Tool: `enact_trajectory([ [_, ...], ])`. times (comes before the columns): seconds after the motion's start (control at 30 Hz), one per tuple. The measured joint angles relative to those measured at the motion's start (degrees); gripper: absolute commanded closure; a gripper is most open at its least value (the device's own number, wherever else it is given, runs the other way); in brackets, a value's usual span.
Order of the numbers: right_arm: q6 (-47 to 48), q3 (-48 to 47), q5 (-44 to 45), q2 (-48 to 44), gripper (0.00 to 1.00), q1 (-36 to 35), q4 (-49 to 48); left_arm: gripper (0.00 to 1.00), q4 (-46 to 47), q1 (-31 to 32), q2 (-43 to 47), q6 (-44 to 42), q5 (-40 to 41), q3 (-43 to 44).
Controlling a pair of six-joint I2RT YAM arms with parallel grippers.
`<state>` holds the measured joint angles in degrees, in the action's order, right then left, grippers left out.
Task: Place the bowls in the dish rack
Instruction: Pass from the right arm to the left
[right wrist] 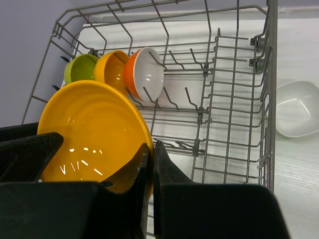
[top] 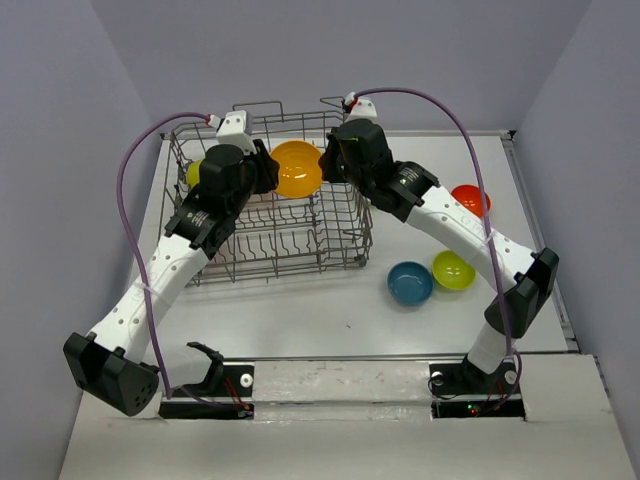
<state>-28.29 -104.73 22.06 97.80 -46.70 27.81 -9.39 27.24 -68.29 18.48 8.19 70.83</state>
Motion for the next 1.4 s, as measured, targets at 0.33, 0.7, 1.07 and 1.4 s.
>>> enact_trajectory([
  [0.33, 0.6, -1.3, 0.2, 0.8, 0.99, 0.0, 0.7, 0.74, -0.4, -0.3, 0.0, -0.6, 0.7, 0.0],
  [0.7, 1.5, -2.9, 0.2, 1.6, 0.99, -0.3, 1.8, 1.0, -0.7, -0.4, 0.0, -0.8, 1.2, 0.0],
  [1.07, 1.1, -3.2, 1.7, 2.8, 0.59, -0.8, 1.0, 1.0, -2.3, -0.3, 0.7, -0.4, 2.8, 0.0],
  [1.4, 0.9, -2.9, 5.0, 2.4, 0.35, -1.4, -1.7, 1.0, -5.8, 0.5, 1.6, -0.7, 4.7, 0.1],
])
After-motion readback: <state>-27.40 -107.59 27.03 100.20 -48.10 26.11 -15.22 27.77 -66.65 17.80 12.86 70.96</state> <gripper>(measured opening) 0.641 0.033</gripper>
